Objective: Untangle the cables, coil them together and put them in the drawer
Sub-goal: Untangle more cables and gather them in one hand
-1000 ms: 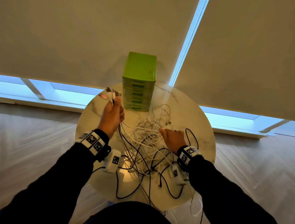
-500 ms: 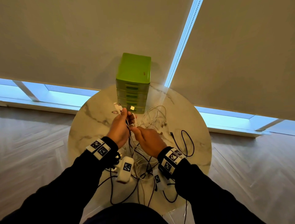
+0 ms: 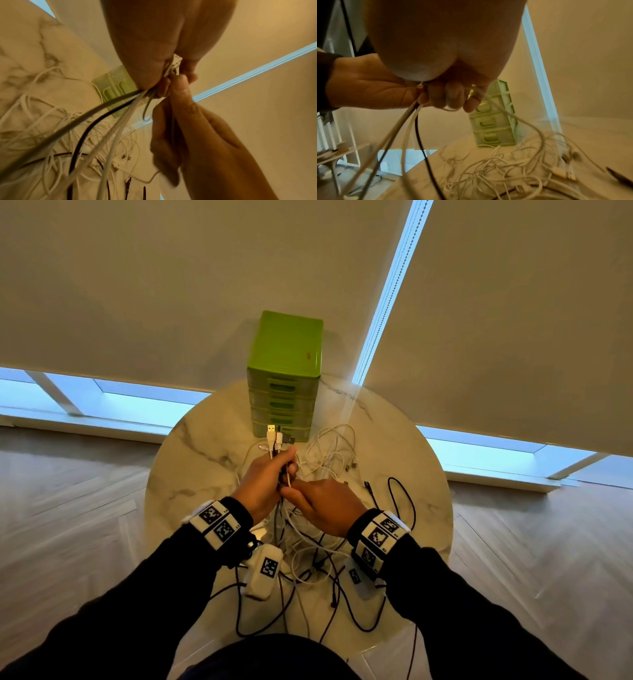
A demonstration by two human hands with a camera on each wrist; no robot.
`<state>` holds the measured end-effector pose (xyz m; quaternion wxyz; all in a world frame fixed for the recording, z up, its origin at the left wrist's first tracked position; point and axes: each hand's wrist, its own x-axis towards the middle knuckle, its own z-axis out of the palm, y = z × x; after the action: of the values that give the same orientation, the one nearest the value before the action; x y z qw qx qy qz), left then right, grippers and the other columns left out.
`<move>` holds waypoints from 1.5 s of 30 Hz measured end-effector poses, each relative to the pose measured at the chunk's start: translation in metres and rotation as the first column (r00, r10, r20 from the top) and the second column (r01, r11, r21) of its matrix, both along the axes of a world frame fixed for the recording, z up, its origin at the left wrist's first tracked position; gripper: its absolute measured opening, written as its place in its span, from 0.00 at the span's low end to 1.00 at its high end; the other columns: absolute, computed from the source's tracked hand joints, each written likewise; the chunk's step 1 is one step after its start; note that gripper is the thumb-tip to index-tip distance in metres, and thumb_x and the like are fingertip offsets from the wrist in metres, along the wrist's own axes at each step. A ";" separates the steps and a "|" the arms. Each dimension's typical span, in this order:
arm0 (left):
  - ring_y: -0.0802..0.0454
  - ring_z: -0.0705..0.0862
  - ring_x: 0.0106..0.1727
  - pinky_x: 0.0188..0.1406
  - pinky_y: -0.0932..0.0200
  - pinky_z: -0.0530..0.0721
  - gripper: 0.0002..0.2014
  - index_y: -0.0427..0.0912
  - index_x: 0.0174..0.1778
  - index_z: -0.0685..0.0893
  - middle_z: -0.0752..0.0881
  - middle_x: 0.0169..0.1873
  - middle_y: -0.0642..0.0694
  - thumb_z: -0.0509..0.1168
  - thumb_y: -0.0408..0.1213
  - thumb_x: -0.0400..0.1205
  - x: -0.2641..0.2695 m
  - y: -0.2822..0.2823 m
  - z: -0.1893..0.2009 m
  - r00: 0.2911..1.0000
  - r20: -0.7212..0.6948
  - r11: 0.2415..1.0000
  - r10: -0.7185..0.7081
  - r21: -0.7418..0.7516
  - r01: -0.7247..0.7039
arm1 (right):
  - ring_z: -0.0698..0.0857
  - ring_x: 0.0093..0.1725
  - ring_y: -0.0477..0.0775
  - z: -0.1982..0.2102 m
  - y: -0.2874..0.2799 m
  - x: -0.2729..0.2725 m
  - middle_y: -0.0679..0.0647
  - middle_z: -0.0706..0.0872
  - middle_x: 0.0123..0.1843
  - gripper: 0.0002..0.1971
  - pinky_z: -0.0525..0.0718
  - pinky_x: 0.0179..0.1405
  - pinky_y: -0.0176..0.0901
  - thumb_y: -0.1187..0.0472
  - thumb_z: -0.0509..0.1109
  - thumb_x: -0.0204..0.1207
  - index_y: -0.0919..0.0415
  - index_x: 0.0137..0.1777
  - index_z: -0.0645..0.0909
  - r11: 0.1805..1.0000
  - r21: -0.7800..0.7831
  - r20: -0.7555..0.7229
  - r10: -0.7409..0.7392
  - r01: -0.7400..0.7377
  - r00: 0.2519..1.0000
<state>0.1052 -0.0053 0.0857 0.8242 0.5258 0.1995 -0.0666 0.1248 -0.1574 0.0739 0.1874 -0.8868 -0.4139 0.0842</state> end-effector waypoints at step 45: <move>0.61 0.67 0.28 0.34 0.62 0.65 0.17 0.50 0.35 0.71 0.71 0.24 0.59 0.54 0.43 0.92 0.008 0.084 0.029 0.856 0.324 0.877 0.404 0.130 -0.463 | 0.82 0.60 0.52 -0.046 -0.008 0.041 0.42 0.88 0.49 0.29 0.58 0.71 0.71 0.32 0.38 0.85 0.46 0.45 0.76 0.908 -0.249 -0.200 -0.388 0.337 0.900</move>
<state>0.1132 0.0791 0.1144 0.7797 0.5524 0.1972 0.2193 0.1662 -0.1649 0.0283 0.1557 -0.9459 -0.2033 0.1993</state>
